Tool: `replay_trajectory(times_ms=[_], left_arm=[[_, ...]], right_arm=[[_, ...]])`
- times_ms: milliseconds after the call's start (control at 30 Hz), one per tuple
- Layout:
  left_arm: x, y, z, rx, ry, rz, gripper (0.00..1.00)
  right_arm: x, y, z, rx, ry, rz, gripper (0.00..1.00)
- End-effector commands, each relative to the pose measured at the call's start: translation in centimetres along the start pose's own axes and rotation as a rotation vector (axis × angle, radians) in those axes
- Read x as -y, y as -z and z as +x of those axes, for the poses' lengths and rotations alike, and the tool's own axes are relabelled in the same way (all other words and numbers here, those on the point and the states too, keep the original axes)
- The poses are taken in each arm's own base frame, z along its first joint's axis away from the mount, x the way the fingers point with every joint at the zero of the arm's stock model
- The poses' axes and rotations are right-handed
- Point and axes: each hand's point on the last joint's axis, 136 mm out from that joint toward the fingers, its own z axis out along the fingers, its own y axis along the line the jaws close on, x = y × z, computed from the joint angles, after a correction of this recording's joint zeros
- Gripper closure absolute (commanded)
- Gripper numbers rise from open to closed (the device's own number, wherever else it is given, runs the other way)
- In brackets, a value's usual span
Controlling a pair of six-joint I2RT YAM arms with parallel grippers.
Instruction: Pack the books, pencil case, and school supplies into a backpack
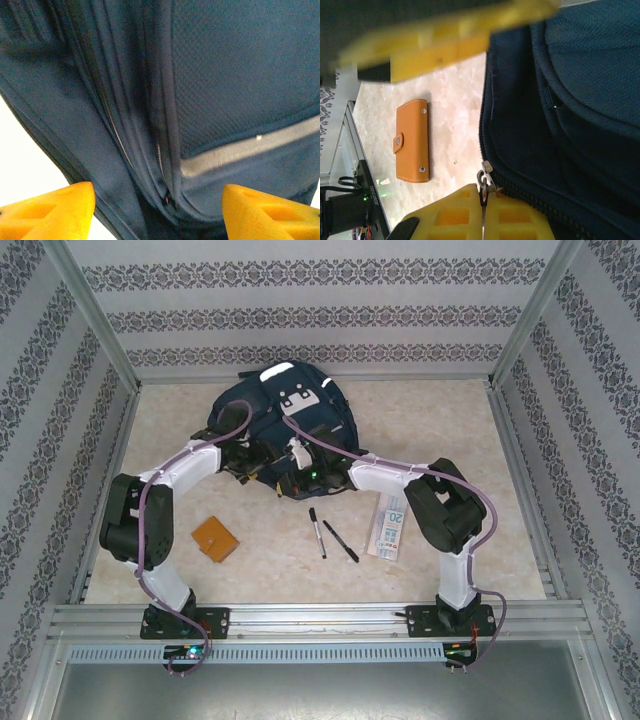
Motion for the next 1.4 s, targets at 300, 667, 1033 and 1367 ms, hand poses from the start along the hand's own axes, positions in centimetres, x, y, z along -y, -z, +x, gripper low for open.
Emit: replay_trajectory(times_ms=[300,667,1033,1367], left_arm=[[-4.1,0.2,2.9,0.076,0.157,-0.166,0.31],[-4.2,-1.2,2.0,0.122,0.182,-0.154,0.48],[-5.0,0.5,-2.8,0.224,-0.063,-0.309,1.00],[-4.8,1.7,-5.8,0.262,-0.377,-0.327,1.00]], right_arm=[[-1.4,-0.5,-0.2,0.001,0.024,-0.057,1.00],[-2.5,-1.7,0.6,-0.031,0.044,-0.076,1.00],[5.7,3.0,3.7,-0.090,-0.160,0.319,1.00],[12.3,8.7,6.1,-0.173,-0.337,0.386,1.00]])
